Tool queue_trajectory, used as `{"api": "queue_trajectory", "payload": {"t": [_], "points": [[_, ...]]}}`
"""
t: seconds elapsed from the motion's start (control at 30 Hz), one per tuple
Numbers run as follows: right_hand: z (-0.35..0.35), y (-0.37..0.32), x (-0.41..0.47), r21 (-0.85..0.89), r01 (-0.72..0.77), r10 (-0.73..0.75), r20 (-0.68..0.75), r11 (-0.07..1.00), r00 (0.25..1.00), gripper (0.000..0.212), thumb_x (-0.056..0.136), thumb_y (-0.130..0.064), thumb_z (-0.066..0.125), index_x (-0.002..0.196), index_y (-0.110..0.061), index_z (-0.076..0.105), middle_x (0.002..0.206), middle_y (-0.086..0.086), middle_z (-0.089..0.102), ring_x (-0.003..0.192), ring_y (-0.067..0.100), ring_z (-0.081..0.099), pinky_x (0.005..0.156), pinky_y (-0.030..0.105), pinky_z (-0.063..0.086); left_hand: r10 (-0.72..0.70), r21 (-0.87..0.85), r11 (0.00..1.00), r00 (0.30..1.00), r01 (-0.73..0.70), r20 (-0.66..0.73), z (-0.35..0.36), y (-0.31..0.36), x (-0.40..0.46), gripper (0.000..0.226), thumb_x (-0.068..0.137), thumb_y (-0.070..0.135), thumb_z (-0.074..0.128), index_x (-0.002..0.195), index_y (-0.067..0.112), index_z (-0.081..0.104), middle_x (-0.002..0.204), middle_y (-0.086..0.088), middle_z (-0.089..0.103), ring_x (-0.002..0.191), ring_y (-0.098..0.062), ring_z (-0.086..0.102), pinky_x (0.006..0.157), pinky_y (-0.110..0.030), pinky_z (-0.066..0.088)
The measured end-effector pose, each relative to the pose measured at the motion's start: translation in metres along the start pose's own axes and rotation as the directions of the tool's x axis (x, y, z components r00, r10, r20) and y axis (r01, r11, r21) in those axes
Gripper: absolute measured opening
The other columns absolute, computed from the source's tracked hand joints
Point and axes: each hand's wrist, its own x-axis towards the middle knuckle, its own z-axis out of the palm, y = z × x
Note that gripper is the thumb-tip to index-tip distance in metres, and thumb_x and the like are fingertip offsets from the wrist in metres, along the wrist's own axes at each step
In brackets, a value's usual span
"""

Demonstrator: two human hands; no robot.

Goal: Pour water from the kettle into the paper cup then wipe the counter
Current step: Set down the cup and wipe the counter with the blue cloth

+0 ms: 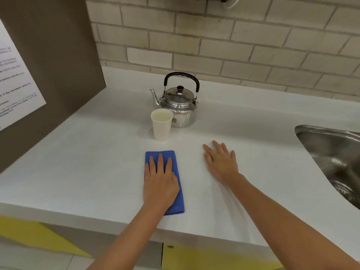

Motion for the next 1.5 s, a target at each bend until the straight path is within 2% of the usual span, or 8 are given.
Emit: {"api": "queue_trajectory", "payload": {"t": [0.17,0.4,0.5,0.6,0.87,1.1,1.33,1.5], "points": [[0.000,0.021,0.004,0.061,0.031,-0.032,0.018,0.998,0.999,0.045,0.099,-0.037,0.022,0.144,-0.035,0.023,0.157,0.000,0.016,0.145,0.022,0.008,0.117,0.045,0.008,0.052,-0.041,0.998,0.998,-0.051,0.018,0.013,0.048,0.040,0.053,0.096,0.030,0.020,0.146,0.015,0.008,0.158,-0.013,0.005,0.144,-0.036,0.000,0.118,-0.043,0.000],[-0.002,0.039,0.008,0.252,0.018,0.005,-0.090,0.967,0.996,0.043,0.100,-0.032,0.024,0.143,-0.026,0.031,0.154,0.001,0.029,0.143,0.019,0.019,0.115,0.035,0.016,0.102,-0.033,0.994,0.993,-0.100,0.056,0.028,0.092,0.124,0.052,0.097,0.028,0.020,0.146,0.014,0.010,0.157,-0.014,0.008,0.144,-0.035,0.003,0.118,-0.043,0.001],[-0.001,0.045,0.011,0.220,0.002,0.020,-0.100,0.976,0.995,0.043,0.101,-0.031,0.024,0.142,-0.023,0.032,0.154,0.003,0.028,0.144,0.023,0.016,0.115,0.035,0.016,0.104,-0.031,0.994,0.992,-0.102,0.068,0.029,0.096,0.148,0.052,0.097,0.027,0.021,0.146,0.015,0.012,0.157,-0.013,0.009,0.144,-0.035,0.006,0.119,-0.044,0.003],[0.002,0.046,0.012,0.166,0.019,-0.003,-0.096,0.986,0.995,0.043,0.100,-0.032,0.025,0.142,-0.024,0.032,0.155,0.005,0.026,0.144,0.025,0.014,0.116,0.035,0.015,0.135,-0.043,0.990,0.987,-0.131,0.083,0.028,0.093,0.146,0.051,0.097,0.026,0.021,0.146,0.016,0.012,0.157,-0.013,0.009,0.144,-0.034,0.005,0.119,-0.042,0.002],[-0.003,0.039,0.010,0.267,-0.039,0.052,-0.044,0.963,0.998,0.046,0.100,-0.034,0.021,0.144,-0.022,0.030,0.154,0.006,0.027,0.144,0.025,0.014,0.118,0.038,0.013,0.157,-0.085,0.985,0.986,-0.152,0.053,0.031,0.079,0.080,0.052,0.097,0.032,0.020,0.146,0.021,0.010,0.158,-0.009,0.005,0.145,-0.030,0.000,0.118,-0.040,0.000],[-0.008,0.035,0.014,0.352,-0.070,0.085,-0.029,0.933,0.996,0.048,0.100,-0.034,0.017,0.146,-0.020,0.021,0.152,0.006,0.032,0.142,0.024,0.021,0.118,0.038,0.016,0.198,-0.094,0.978,0.972,-0.187,0.124,0.025,0.108,0.111,0.052,0.097,0.032,0.018,0.146,0.019,0.008,0.159,-0.009,0.002,0.145,-0.030,-0.004,0.119,-0.041,-0.004],[0.001,0.008,0.009,0.198,-0.170,0.182,-0.045,0.965,0.982,0.050,0.098,-0.041,0.016,0.143,-0.022,0.028,0.150,0.010,0.030,0.139,0.030,0.021,0.116,0.047,0.016,0.159,-0.229,0.963,0.985,-0.142,0.059,0.011,0.060,0.045,0.050,0.095,0.036,0.028,0.144,0.029,0.021,0.158,-0.008,0.007,0.146,-0.026,0.000,0.118,-0.038,0.000],[0.012,-0.025,0.003,0.116,-0.138,0.146,-0.057,0.984,0.988,0.049,0.098,-0.041,0.015,0.142,-0.025,0.030,0.152,0.006,0.026,0.142,0.029,0.013,0.117,0.049,0.010,0.004,-0.175,0.985,1.000,-0.002,0.012,-0.006,-0.017,0.004,0.054,0.093,0.041,0.028,0.145,0.029,0.018,0.158,-0.010,0.008,0.145,-0.027,0.002,0.118,-0.039,0.002]]}}
